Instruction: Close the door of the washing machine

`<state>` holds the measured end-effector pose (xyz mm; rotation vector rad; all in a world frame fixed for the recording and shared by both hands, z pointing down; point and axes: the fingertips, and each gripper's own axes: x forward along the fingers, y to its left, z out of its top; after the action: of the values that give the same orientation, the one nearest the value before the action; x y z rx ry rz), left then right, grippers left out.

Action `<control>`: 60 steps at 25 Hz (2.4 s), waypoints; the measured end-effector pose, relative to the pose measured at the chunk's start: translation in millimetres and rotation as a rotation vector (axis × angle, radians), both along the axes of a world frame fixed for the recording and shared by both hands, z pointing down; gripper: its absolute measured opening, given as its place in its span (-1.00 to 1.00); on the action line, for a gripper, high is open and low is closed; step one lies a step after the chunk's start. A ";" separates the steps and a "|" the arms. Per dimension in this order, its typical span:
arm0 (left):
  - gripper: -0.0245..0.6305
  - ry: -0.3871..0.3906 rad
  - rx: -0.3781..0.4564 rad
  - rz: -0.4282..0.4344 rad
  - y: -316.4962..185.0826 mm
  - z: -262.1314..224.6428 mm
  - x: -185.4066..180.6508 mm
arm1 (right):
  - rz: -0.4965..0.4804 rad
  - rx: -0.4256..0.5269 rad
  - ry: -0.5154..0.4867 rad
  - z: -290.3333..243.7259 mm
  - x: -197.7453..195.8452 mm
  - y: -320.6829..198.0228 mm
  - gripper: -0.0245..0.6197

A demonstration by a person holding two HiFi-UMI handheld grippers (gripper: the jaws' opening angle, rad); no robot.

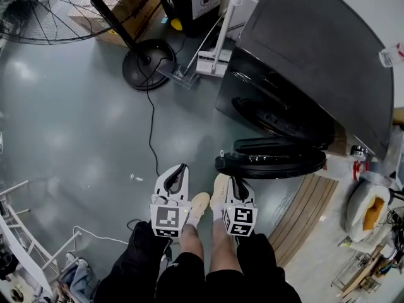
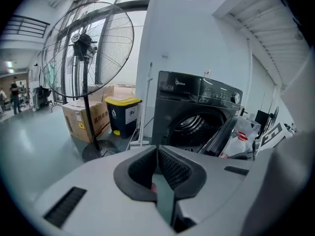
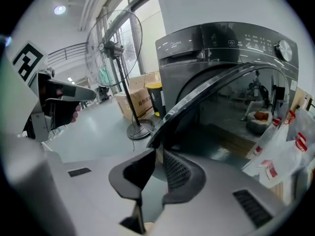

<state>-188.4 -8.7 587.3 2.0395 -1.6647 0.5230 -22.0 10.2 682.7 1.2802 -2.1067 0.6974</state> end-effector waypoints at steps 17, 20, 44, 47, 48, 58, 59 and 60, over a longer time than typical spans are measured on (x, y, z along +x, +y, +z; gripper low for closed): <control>-0.83 0.003 0.004 -0.078 -51.4 11.0 -3.4 | -0.074 0.057 0.000 -2.0 -12.8 -76.7 -0.87; -0.83 0.003 0.011 -0.085 -61.5 10.0 -3.2 | -0.084 0.062 0.002 -3.6 -12.3 -87.9 -0.87; -0.83 0.001 0.023 -0.124 -125.7 10.2 11.8 | -0.142 0.103 0.023 -5.7 -7.7 -169.2 -0.87; -0.83 -0.001 0.025 -0.129 -132.7 8.0 12.9 | -0.144 0.105 0.025 -6.1 -6.7 -179.0 -0.87; -0.83 -0.002 0.026 -0.131 -134.5 7.1 12.8 | -0.143 0.106 0.025 -6.5 -6.5 -181.9 -0.87; -0.83 -0.001 0.023 -0.159 -147.4 7.2 13.3 | -0.143 0.119 0.030 -7.8 -4.2 -207.9 -0.87; -0.83 0.000 0.023 -0.161 -148.1 7.2 13.7 | -0.145 0.119 0.031 -8.1 -4.1 -208.9 -0.87; -0.83 0.000 0.022 -0.162 -149.2 7.8 14.0 | -0.147 0.119 0.032 -8.1 -4.2 -209.8 -0.87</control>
<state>-174.4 -157.8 595.1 1.8990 -1.8238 0.4509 -26.2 -199.6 674.6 1.1748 -2.2184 0.4915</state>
